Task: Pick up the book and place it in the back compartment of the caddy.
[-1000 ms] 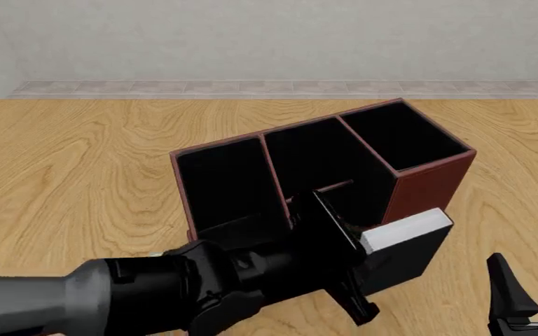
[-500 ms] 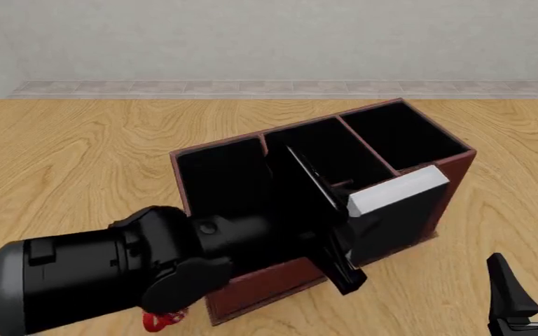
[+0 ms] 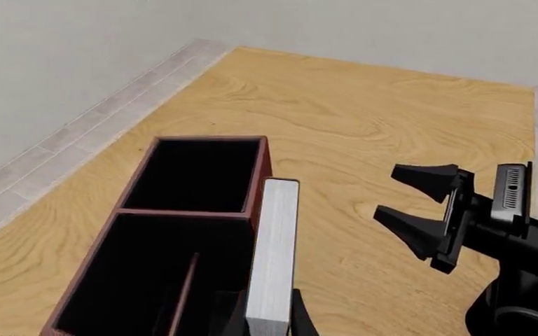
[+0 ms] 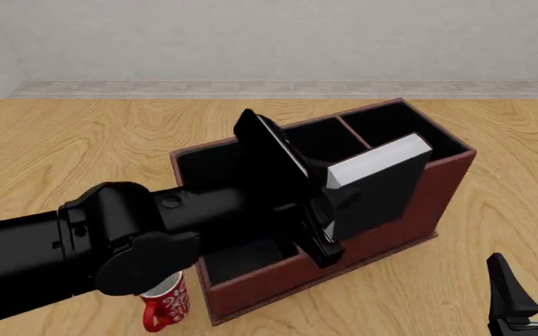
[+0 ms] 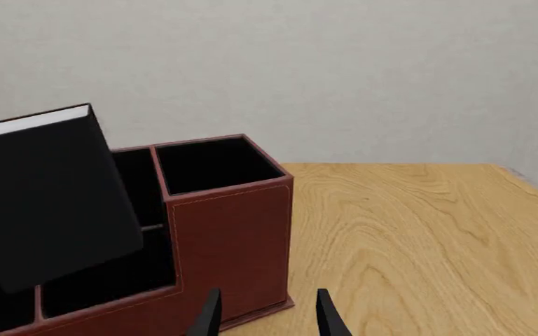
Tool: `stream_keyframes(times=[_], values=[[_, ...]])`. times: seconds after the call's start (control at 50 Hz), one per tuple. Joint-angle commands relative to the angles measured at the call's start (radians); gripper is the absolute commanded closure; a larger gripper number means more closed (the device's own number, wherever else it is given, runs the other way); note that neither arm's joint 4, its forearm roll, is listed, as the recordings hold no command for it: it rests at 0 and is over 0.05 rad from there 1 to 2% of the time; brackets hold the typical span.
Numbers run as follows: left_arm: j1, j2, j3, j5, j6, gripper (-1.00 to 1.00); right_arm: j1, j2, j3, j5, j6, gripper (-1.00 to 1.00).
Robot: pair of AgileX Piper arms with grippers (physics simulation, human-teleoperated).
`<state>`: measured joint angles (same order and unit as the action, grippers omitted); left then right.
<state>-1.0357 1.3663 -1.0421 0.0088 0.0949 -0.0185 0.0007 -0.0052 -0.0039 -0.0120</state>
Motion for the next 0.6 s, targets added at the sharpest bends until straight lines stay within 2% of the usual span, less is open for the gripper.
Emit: stream_keyframes(times=[0.02,0.2,0.6], values=[[0.031,-0.024,-0.042,0.043,0.041,1.00,0.000,0.000,0.001,-0.001,0.001,-1.00],[0.030,-0.026,-0.033,0.047,0.060,1.00,0.000,0.000,-0.001,0.001,0.000,-1.00],[0.084,0.023,-0.026,0.005,0.053,1.00,0.000,0.000,0.002,-0.002,0.000,-1.00]])
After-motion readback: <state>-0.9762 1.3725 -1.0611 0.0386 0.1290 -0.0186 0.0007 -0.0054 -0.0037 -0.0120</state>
